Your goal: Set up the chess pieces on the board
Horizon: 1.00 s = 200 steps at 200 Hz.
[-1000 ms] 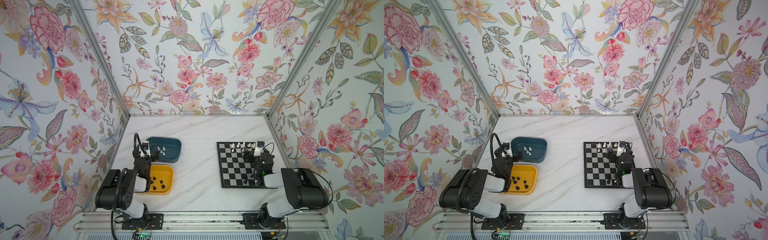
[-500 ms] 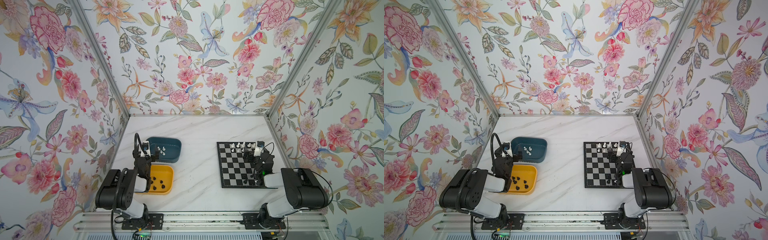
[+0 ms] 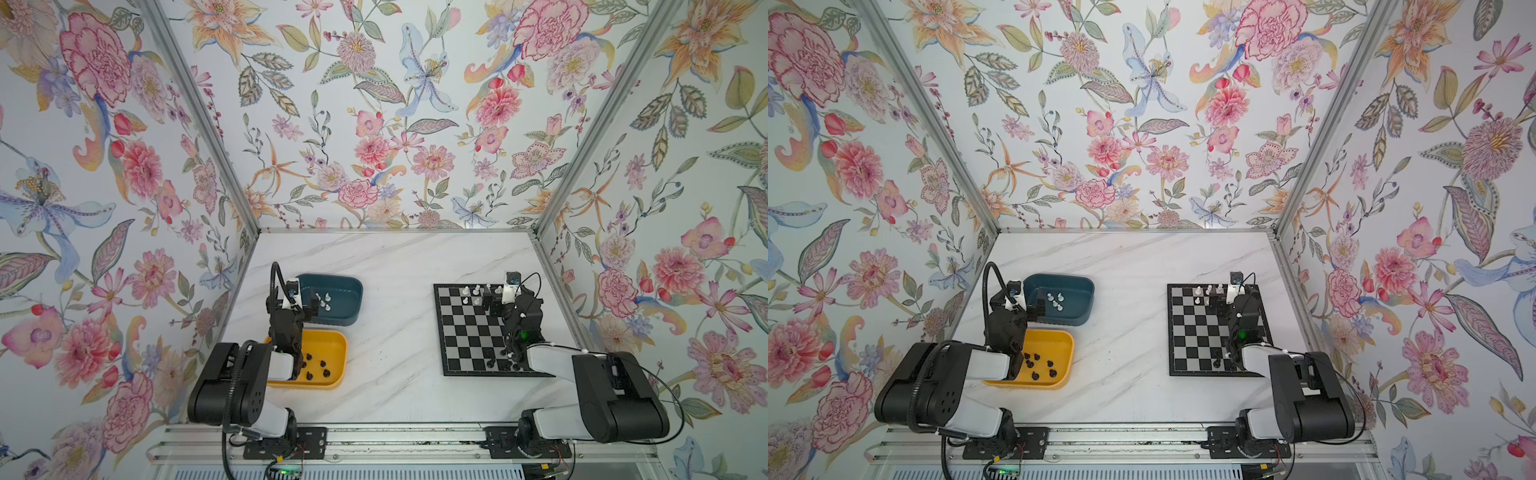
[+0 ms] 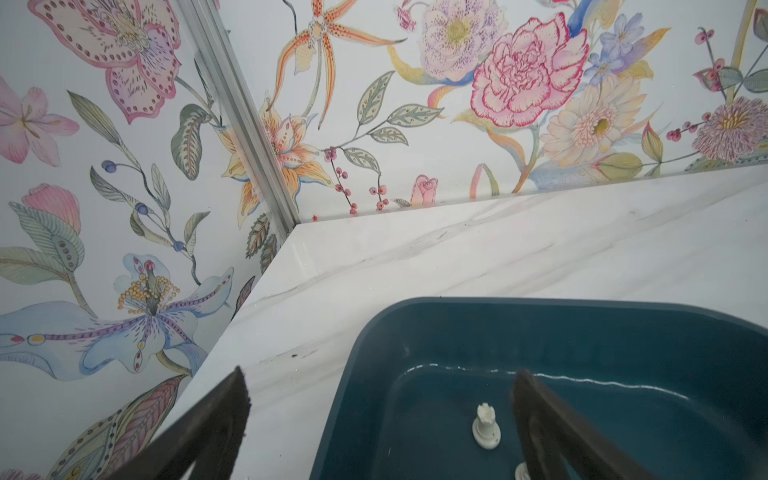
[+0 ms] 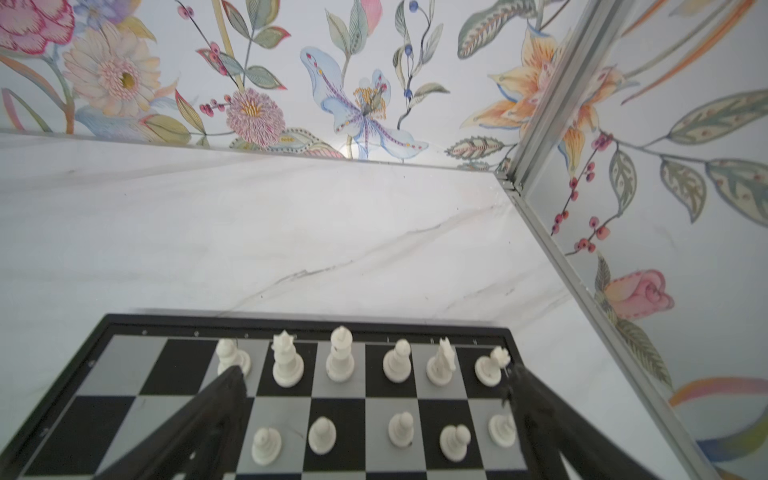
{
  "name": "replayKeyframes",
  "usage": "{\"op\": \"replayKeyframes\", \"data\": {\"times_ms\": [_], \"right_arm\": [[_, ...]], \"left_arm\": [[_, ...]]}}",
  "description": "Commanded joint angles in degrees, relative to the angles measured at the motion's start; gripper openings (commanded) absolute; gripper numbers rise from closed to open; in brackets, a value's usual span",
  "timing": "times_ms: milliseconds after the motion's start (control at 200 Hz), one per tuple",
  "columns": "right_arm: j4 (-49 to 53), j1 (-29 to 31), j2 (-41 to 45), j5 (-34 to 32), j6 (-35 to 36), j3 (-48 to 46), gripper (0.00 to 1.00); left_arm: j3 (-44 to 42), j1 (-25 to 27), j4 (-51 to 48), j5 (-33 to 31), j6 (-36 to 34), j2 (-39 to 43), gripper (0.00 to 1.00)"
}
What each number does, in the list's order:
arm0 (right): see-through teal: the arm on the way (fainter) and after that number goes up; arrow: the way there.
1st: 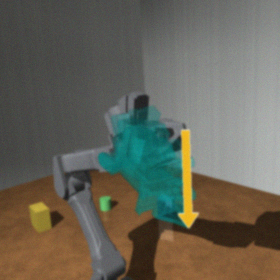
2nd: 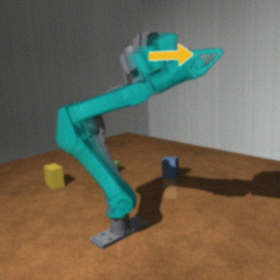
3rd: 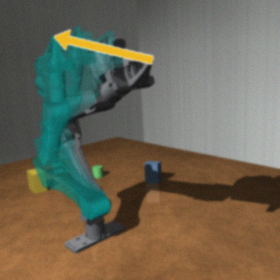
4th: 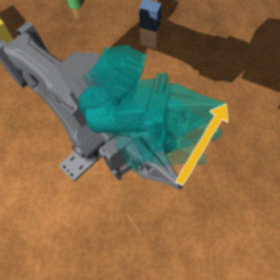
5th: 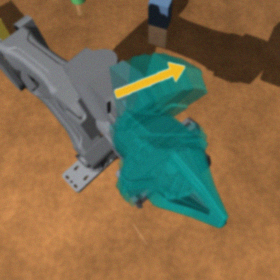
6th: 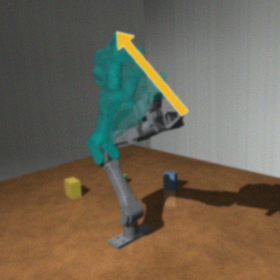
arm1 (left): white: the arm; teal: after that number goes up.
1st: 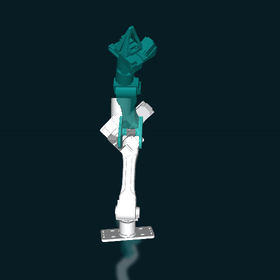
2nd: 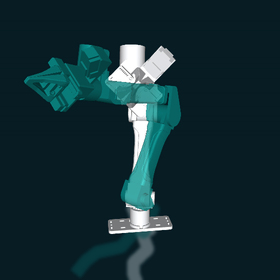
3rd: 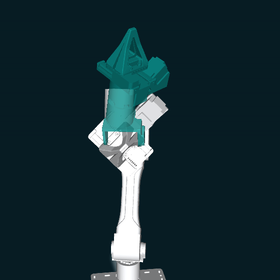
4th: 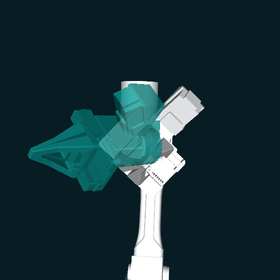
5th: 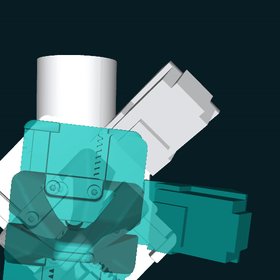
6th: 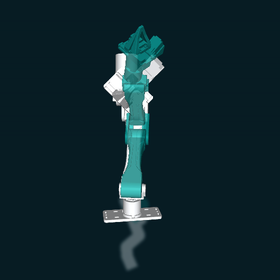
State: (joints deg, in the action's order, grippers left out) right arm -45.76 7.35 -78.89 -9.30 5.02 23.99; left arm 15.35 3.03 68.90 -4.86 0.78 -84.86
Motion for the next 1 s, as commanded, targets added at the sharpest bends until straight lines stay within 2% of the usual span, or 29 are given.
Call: {"op": "replayKeyframes", "data": {"times_ms": [0, 125, 155, 190, 285, 295, 315, 355, 430, 510, 651, 836, 996], "right_arm": [[17.47, 1.50, 5.02, -2.96, 1.37, 7.50, 0.94], [32.12, 1.79, 7.15, -4.49, -0.51, 16.88, 0.80], [35.28, 1.63, 7.34, -5.10, -1.21, 18.77, 0.73], [38.93, 1.00, 7.50, -5.79, -2.46, 20.98, 0.58], [47.01, -1.68, 7.71, -5.08, -5.41, 25.55, 0.33], [48.03, -2.33, 7.72, -4.58, -5.91, 26.22, 0.24], [49.34, -3.04, 7.80, -4.17, -6.52, 26.85, 0.12], [51.43, -4.37, 8.21, -4.67, -8.16, 27.76, 0.00], [53.59, -6.48, 9.36, -5.42, -10.29, 28.14, 0.00], [57.06, -9.88, 10.16, -7.19, -14.46, 28.29, 0.00], [64.25, -18.41, 8.83, -4.06, -21.06, 28.50, 0.00], [68.69, -26.08, 3.86, 0.08, -25.49, 28.00, 0.00], [70.02, -29.38, -1.44, 4.31, -27.26, 28.89, 0.00]], "left_arm": [[4.26, 0.49, -10.33, 0.60, -1.21, 5.51, 0.99], [8.93, 0.64, -18.09, 1.78, 0.13, 10.81, 0.99], [10.62, 0.79, -20.61, 2.03, 0.71, 11.68, 0.99], [12.60, 1.22, -23.56, 2.52, 1.29, 12.34, 0.99], [18.00, 3.89, -29.71, 3.20, 1.55, 13.29, 0.99], [18.45, 4.24, -30.12, 3.22, 1.45, 13.24, 0.99], [19.31, 5.21, -30.88, 3.23, 1.23, 13.31, 0.99], [20.85, 6.95, -31.96, 2.78, 0.78, 13.23, 0.99], [23.66, 10.98, -33.66, 1.94, 0.56, 12.74, 0.99], [26.69, 14.35, -35.86, 3.90, 1.60, 11.64, 0.99], [30.88, 19.30, -37.61, 6.05, 3.74, 9.19, 0.99], [32.97, 22.75, -36.38, 7.94, 6.30, 6.43, 0.99], [34.09, 24.60, -35.77, 8.28, 7.04, 3.77, 0.99]]}}
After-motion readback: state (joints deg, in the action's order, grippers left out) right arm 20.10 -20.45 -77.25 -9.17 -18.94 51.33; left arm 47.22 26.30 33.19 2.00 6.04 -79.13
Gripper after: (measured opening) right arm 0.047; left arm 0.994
